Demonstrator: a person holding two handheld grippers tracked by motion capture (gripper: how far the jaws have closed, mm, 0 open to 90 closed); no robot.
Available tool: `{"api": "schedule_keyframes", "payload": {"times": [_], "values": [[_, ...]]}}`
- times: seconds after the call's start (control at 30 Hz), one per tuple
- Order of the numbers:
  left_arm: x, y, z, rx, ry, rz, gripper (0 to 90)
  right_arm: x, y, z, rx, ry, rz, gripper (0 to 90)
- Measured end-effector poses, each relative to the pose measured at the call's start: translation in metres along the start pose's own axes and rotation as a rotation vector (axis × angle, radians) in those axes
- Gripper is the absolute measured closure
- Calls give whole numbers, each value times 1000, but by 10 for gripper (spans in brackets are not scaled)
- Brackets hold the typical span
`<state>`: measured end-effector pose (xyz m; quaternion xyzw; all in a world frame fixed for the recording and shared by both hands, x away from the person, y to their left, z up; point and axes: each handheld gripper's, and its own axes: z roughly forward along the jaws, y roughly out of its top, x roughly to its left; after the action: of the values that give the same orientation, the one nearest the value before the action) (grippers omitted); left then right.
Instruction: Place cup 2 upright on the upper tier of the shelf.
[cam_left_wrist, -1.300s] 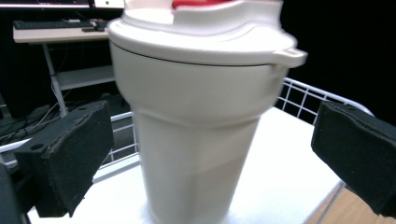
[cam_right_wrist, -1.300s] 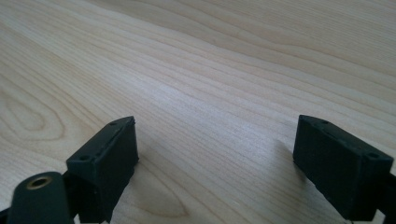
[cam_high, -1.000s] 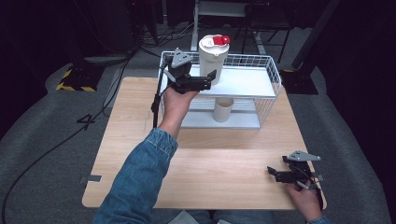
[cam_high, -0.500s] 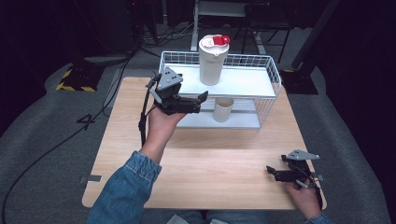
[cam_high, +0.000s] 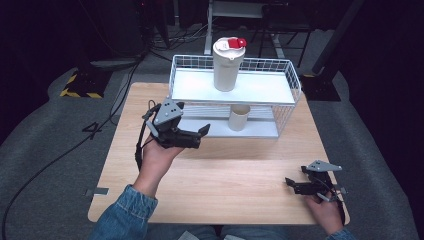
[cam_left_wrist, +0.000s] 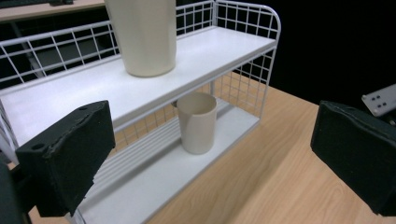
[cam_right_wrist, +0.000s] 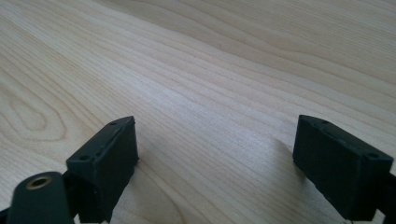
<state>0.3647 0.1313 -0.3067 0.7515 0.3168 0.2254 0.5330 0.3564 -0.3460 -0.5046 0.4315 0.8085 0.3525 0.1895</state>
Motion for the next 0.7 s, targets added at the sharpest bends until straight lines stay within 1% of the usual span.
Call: {"api": "schedule_keyframes", "payload": {"times": [0.03,0.07,0.1,0.17,0.27,0.3,0.33,0.37,0.47,0.57,0.6,0.63,0.7], "values": [[0,-3,-2,4,-5,-1,3,0,0,0,0,0,0,141],[0,-3,-2,4,-5,-1,3,0,0,0,0,0,0,141],[1,-11,-6,13,-10,-1,4,0,0,0,0,0,0,141],[3,-19,-8,23,-9,5,5,0,0,0,0,0,0,141],[8,-35,-12,29,-22,-11,5,0,0,0,0,0,0,141],[8,-39,-13,34,-25,-15,5,0,0,0,0,0,0,141],[8,-39,-13,34,-25,-15,5,0,0,0,0,0,0,141],[9,-48,-16,44,-22,-18,5,0,0,0,0,0,0,141],[11,-62,-23,57,-14,-23,5,0,0,0,0,0,0,141],[13,-76,-27,52,-7,-32,6,0,0,0,0,0,0,141],[14,-80,-27,52,-3,-41,6,0,0,0,-1,0,0,141],[15,-86,-27,58,-1,-47,6,0,0,0,-1,0,0,141],[17,-97,-28,79,10,-42,6,0,0,1,-1,-1,0,141]]}}
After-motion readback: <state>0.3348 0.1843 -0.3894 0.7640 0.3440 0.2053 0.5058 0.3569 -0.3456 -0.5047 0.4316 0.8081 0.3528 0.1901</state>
